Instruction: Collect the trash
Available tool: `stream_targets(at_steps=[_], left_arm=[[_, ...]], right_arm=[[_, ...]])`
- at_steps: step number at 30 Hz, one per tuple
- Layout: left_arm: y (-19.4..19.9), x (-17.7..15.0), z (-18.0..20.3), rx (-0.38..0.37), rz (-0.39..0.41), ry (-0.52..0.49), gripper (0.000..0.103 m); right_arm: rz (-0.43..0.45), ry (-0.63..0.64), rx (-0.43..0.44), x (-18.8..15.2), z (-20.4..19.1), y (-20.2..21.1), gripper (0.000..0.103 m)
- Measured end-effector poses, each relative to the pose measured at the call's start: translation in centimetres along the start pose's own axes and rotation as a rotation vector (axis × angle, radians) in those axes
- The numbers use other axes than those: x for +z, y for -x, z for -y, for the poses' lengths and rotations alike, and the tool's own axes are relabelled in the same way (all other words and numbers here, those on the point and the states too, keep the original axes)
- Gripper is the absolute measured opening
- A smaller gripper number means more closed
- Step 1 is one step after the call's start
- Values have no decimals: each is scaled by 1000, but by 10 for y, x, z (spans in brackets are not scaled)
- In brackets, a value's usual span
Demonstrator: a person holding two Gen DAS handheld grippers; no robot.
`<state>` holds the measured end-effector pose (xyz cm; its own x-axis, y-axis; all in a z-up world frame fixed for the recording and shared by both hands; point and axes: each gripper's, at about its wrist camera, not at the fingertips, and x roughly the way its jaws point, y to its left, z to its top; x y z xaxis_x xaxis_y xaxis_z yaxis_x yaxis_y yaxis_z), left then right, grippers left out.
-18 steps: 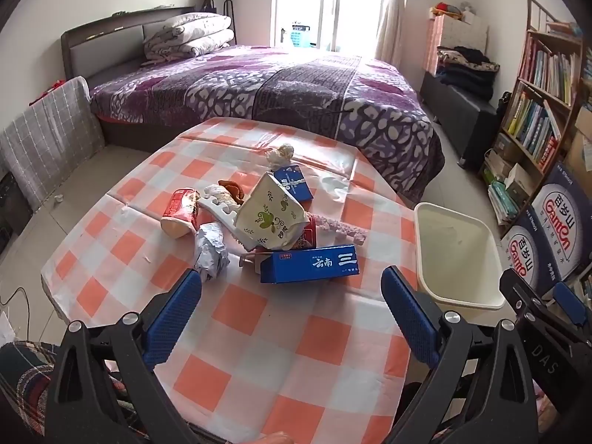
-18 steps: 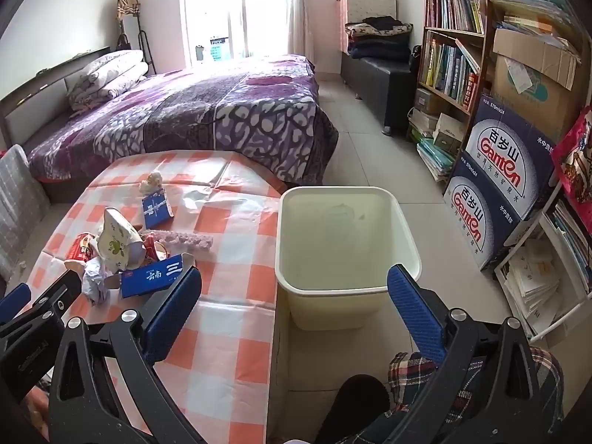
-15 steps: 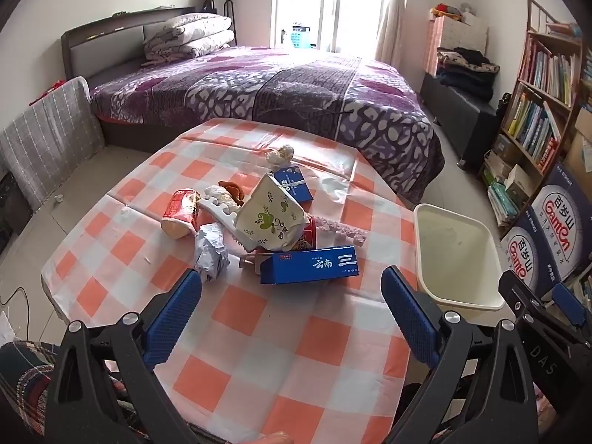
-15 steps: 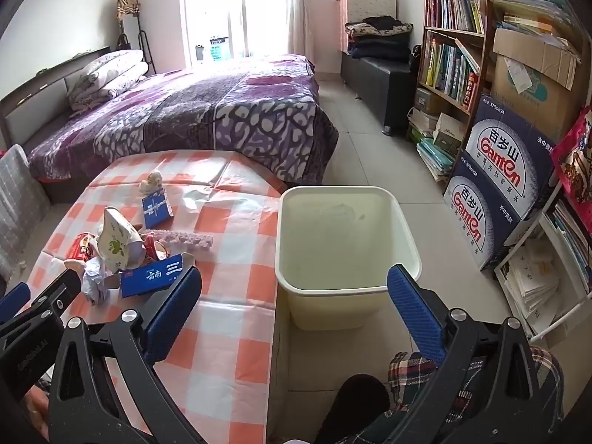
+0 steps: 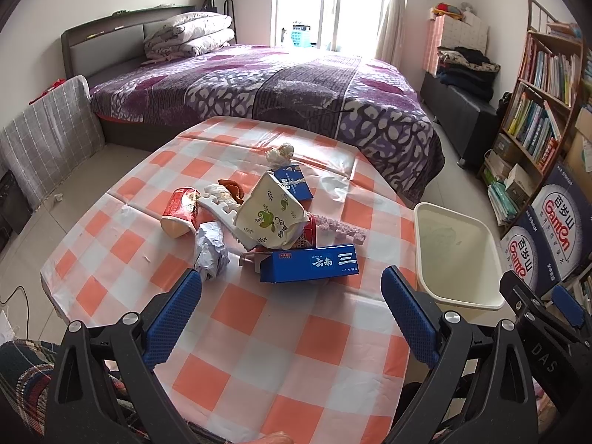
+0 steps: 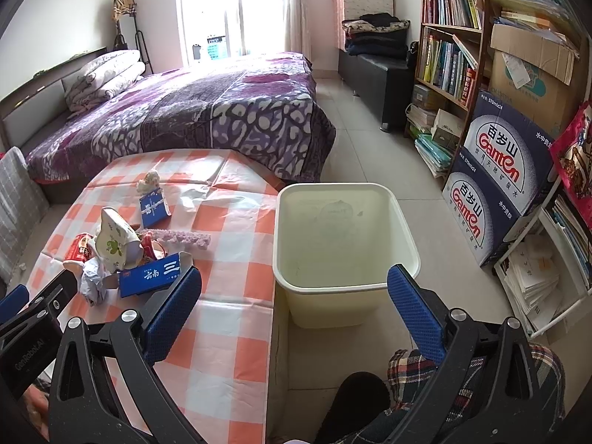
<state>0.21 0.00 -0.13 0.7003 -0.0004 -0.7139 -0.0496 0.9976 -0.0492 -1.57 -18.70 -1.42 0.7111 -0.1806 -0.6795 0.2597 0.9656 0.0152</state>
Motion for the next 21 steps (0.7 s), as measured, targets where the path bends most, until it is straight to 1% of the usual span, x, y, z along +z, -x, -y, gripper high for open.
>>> stream_targets(at_steps=[21], left_arm=[[-2, -3, -3, 1, -9, 3, 95]], right_arm=[[-2, 1, -1, -2, 1, 0, 96]])
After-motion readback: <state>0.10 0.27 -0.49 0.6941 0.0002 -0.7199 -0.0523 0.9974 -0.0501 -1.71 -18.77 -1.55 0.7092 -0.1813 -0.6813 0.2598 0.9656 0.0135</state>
